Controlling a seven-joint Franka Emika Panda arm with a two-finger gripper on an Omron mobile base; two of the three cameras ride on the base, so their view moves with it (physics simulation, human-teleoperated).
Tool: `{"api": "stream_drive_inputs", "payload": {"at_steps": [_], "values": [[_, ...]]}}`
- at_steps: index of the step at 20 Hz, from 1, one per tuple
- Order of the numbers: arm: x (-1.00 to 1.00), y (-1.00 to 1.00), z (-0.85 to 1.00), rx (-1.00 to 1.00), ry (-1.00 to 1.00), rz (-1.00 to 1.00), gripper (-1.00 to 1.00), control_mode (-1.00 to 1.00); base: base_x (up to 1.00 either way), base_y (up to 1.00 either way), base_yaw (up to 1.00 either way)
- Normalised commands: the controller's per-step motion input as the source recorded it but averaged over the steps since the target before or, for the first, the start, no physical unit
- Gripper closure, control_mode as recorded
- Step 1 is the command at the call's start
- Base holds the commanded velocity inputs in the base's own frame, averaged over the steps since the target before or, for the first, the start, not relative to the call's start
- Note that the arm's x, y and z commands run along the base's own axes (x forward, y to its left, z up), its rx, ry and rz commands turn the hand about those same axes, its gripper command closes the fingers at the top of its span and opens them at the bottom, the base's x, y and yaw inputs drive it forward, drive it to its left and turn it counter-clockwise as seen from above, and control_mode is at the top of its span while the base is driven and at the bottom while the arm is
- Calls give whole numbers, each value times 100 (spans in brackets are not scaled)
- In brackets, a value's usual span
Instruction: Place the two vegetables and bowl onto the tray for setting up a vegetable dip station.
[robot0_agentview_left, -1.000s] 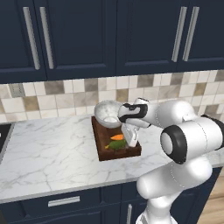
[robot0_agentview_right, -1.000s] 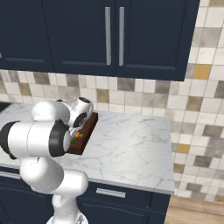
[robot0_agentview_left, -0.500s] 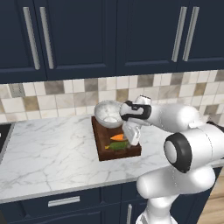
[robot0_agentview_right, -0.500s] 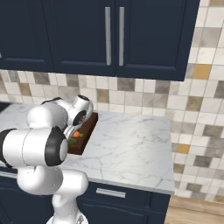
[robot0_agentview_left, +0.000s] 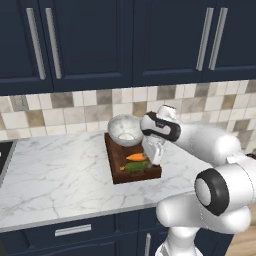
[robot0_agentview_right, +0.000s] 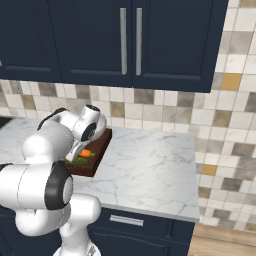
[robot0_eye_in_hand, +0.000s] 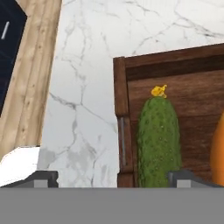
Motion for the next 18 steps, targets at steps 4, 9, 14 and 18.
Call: {"api": "stream_drive_inputs", "payload": {"at_steps": [4,9,14,18], "values": [[-33,1,31,-3,0,-12,-100,-100,0,0,0],[-37,1,30,-8,0,-25,-100,-100,0,0,0],[-44,0,26,-2,-2,-33,-100,-100,0,0,0],[-46,0,25,0,-1,-36,-100,-100,0,0,0]]}}
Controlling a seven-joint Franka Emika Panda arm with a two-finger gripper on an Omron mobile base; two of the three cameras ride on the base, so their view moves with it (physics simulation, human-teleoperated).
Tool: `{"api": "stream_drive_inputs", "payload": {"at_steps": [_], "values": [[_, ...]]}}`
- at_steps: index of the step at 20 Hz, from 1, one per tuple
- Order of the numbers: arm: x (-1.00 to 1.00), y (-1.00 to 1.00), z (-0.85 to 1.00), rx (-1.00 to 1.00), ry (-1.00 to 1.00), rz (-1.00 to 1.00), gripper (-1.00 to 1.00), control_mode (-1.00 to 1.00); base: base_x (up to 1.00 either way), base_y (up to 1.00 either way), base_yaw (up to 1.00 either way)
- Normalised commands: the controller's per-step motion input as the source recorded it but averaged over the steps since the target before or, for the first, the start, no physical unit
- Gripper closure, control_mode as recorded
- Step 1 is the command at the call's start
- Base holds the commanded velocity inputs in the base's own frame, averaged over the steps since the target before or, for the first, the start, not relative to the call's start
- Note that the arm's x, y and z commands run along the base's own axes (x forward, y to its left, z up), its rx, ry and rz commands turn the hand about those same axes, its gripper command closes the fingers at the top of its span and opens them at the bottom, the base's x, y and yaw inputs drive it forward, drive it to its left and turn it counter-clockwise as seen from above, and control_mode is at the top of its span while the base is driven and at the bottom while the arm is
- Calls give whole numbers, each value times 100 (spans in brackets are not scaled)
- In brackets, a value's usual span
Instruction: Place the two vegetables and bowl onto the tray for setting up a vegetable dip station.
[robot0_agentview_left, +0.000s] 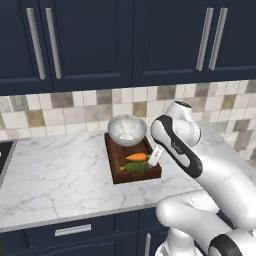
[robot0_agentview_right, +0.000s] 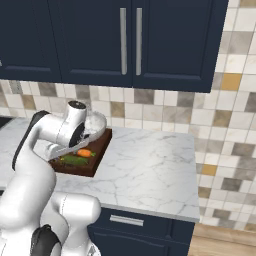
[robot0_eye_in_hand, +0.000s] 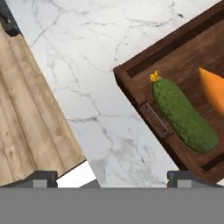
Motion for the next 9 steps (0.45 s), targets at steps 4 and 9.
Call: {"api": "stream_drive_inputs", "payload": {"at_steps": [4,9], "values": [[-49,0,20,0,-4,-40,-100,-100,0,0,0],[-49,0,17,0,-5,-42,-100,-100,0,0,0]]}}
